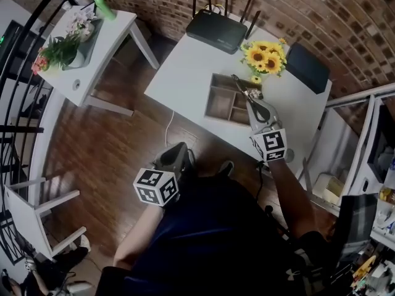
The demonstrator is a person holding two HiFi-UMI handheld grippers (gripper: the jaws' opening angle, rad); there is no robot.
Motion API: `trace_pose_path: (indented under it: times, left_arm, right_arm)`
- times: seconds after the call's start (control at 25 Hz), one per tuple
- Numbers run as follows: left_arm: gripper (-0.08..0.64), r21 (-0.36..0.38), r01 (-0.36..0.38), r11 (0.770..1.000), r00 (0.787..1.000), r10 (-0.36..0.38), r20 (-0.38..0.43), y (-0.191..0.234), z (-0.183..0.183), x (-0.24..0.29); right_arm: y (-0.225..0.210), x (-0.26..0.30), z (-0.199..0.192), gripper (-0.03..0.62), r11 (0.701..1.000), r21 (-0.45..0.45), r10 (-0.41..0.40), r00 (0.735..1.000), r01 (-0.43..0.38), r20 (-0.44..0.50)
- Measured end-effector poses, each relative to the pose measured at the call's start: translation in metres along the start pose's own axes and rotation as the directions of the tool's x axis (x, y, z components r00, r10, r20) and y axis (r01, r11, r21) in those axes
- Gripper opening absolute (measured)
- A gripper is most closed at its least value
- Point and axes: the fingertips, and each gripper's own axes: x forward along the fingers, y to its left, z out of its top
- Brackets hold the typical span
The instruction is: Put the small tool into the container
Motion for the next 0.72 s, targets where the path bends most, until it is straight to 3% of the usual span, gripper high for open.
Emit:
trace_pose_path:
  times: [0.16, 0.56, 0.72]
  left_arm:
    - [0.003, -0.001, -0.003, 1.0, 1.0, 0.003, 0.0, 0.001, -0.001, 0.0]
    - [0.003, 0.007, 0.015, 1.0, 1.0, -0.015, -0.004, -0.002, -0.001, 0.005]
    - [0.003, -0.013, 0.027, 1.0, 1.0, -0.027, 0.002, -0.002, 0.003, 0.007]
  right_arm:
    - [0.008, 0.003, -0.006, 0.012, 0.998, -0.063, 0.007, 0.999, -0.009, -0.032]
    - [0.019, 0.006, -0.018, 0.012, 0.992, -0.124, -0.009, 0.993, -0.005, -0.118]
    - [0.017, 0.01, -0.031, 0.014, 0.996, -0.081, -0.049, 0.98, 0.034, -0.194]
